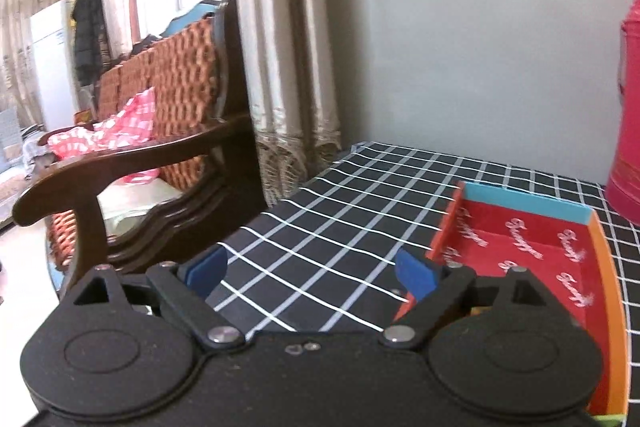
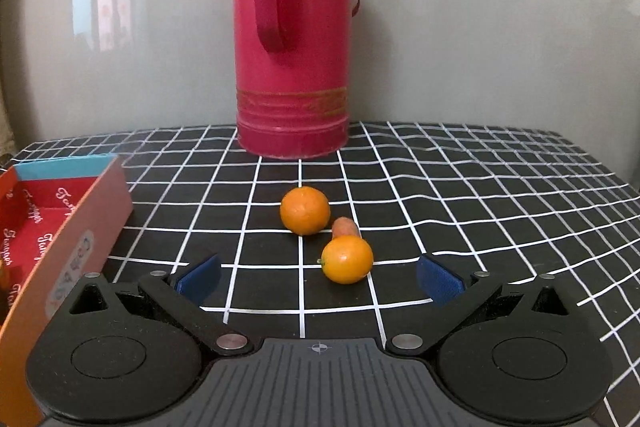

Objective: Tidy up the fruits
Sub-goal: 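Grasp a small mandarin with the right gripper, then carry the mandarin into the red box and open the right gripper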

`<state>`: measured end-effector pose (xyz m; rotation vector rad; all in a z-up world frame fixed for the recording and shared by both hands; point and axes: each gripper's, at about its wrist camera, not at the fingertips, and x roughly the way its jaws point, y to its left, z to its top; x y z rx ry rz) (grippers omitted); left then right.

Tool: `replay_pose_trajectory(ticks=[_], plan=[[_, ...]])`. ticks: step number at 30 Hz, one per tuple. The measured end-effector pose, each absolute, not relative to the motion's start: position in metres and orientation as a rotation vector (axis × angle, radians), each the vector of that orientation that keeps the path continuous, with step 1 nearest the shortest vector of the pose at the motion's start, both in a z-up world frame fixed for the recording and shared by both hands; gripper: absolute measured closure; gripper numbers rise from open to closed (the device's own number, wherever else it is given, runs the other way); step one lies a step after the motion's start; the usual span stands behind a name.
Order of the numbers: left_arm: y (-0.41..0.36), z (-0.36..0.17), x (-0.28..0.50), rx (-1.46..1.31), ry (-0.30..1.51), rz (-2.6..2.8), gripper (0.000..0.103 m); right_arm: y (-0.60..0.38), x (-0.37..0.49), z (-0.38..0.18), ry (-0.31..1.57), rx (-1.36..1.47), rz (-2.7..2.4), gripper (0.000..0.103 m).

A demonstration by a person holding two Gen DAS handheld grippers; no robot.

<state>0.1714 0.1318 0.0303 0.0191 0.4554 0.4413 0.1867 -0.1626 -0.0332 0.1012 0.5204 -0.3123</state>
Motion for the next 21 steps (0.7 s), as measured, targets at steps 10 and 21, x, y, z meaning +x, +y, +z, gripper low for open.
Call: replay_pose_trajectory(ticks=[10,21], plan=[[0.162,0.030,0.169,-0.039,0.497,0.533,0.017,-0.184,0.204,-0.043,0.577,0.172,-0.313,0.048],[0.173,0.029,0.166,-0.078,0.519,0.560,0.016,-0.183,0.199,-0.046,0.563,0.187,-0.296,0.068]])
